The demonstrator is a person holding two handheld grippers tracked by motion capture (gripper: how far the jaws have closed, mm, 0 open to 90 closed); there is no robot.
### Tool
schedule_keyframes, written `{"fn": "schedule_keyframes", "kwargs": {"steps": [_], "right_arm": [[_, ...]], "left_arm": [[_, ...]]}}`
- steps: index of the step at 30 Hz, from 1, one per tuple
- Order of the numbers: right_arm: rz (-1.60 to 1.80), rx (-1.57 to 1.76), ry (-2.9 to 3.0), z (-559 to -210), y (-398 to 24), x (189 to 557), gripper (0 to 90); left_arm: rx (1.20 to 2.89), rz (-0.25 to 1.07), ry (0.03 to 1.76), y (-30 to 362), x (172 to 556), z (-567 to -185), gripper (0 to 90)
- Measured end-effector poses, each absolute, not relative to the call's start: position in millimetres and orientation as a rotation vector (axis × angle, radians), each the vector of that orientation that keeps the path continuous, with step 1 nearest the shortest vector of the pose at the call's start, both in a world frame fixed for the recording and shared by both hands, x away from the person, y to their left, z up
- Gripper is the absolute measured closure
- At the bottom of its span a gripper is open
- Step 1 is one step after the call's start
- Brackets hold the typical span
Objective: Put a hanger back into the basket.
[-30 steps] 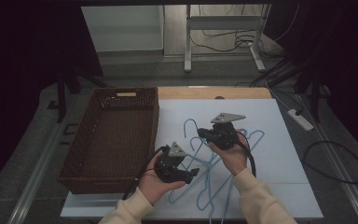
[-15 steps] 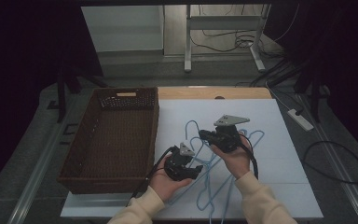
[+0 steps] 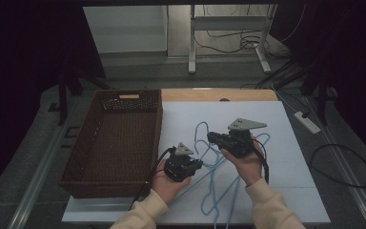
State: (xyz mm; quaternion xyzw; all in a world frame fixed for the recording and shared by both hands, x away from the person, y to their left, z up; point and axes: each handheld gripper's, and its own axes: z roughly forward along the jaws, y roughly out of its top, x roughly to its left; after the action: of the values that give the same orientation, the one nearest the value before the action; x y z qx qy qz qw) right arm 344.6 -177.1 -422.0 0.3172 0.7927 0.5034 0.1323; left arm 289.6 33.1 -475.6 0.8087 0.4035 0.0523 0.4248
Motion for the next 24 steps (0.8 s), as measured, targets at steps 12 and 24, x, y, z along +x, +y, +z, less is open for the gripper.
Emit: {"fn": "schedule_keyframes", "kwargs": {"steps": [12, 24], "right_arm": [[1.529, 0.852, 2.170, -423.7, -221.0, 298.4, 41.5], [1.492, 0.921, 2.109, -450.7, -277.0, 279.0, 35.2]], "left_arm": [[1.955, 0.061, 0.969, 34.7, 286.5, -468.5, 86.0], [1.920, 0.027, 0.890, 40.7, 280.2, -452.2, 86.1]]}}
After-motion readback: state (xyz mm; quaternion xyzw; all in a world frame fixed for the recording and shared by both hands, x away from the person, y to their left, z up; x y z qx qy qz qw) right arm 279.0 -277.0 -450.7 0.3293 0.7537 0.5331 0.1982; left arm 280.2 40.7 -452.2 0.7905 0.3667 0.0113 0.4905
